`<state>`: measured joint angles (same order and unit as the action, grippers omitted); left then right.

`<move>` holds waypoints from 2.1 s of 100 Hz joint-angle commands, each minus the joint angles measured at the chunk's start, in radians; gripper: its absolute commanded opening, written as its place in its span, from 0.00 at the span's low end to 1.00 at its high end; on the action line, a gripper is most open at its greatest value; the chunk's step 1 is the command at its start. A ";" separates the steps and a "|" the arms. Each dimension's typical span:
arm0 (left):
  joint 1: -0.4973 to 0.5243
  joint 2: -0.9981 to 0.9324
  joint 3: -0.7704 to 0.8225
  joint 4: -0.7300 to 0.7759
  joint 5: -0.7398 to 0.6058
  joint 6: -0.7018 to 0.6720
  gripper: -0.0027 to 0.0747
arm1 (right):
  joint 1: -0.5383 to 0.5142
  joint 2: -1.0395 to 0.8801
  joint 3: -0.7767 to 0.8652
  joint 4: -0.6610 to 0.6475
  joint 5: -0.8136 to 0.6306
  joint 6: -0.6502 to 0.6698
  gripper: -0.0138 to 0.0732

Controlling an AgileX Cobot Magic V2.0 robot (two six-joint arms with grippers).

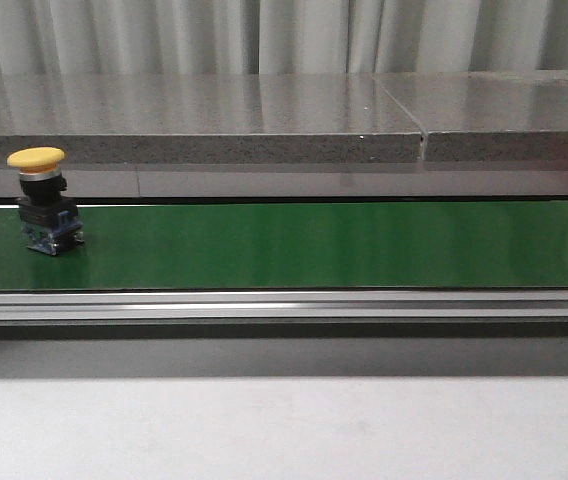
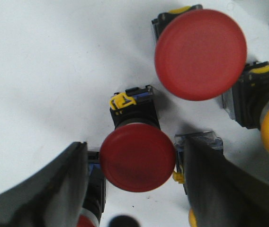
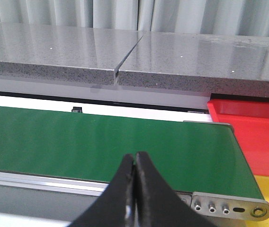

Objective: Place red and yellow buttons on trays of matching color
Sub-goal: 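Grasp a red push-button from the cluster with the left gripper, then lower the red button onto the green belt and open the left gripper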

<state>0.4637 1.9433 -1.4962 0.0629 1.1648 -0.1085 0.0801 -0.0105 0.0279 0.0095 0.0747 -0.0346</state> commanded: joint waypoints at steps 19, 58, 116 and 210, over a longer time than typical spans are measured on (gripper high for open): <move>0.002 -0.041 -0.024 0.005 -0.010 0.003 0.21 | -0.007 -0.010 -0.016 -0.010 -0.083 -0.007 0.08; -0.004 -0.224 -0.024 0.035 0.031 0.065 0.16 | -0.007 -0.010 -0.016 -0.010 -0.083 -0.007 0.08; -0.241 -0.341 -0.026 -0.005 0.051 0.097 0.16 | -0.007 -0.010 -0.016 -0.010 -0.083 -0.007 0.08; -0.330 -0.292 -0.078 -0.184 0.039 0.205 0.67 | -0.007 -0.010 -0.016 -0.010 -0.083 -0.007 0.08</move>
<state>0.1476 1.7349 -1.5278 -0.0545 1.2275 0.0725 0.0801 -0.0105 0.0279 0.0095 0.0747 -0.0346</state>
